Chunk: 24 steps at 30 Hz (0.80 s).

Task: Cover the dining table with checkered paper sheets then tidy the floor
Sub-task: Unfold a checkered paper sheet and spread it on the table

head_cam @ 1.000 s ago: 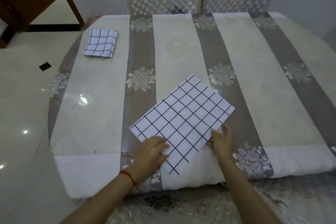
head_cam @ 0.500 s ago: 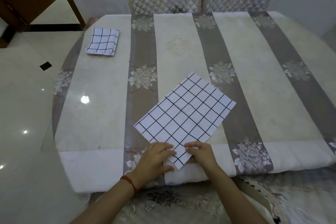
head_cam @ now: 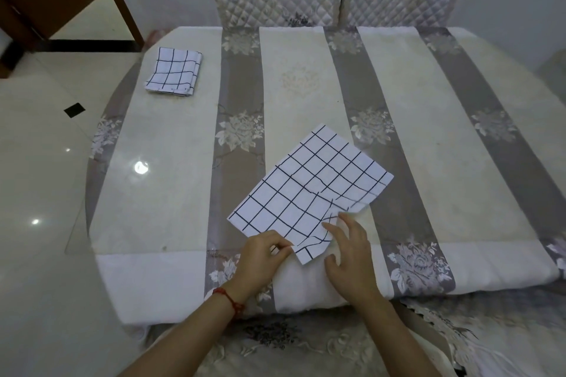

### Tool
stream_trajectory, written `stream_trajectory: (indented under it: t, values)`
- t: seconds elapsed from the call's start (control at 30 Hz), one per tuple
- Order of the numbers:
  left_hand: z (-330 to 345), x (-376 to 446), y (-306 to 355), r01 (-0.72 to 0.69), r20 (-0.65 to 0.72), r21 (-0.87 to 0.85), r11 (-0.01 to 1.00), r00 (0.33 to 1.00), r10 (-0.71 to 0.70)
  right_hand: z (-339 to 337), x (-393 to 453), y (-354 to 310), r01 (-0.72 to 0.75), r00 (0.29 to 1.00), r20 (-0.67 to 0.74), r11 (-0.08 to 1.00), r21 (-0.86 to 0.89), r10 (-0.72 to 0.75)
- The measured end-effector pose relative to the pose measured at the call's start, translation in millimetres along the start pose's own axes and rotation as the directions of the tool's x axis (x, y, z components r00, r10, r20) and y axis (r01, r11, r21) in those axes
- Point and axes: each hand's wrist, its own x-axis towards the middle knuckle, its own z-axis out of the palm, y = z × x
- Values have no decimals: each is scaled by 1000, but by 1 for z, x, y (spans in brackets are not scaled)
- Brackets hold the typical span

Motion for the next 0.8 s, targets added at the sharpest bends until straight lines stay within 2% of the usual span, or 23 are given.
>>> stream_trajectory:
  t: [0.07,0.3,0.37,0.47,0.63,0.8]
  values:
    - [1,2,4,12,-8,-19,1000,1000,-12,-1,1,-5,117,993,-23,991,-58,-118]
    - [-5,6,17,-46,-24,-48,998,999,45,-3,12,-10,286,946,-119,949,-131,-302]
    - [-6,6,17,-59,-11,-48,997,998,58,-4,15,-12,245,962,-116,969,-16,-246]
    - [-7,5,15,-60,-15,-33,998,998,59,-5,19,-14,76,996,-50,980,186,-68]
    - [-10,8,12,-14,-37,-71,997,999,11,-11,22,-15,-186,982,107,912,365,158]
    - [-9,8,11,25,-9,-105,994,1000,-26,-10,23,-11,-223,975,121,865,450,188]
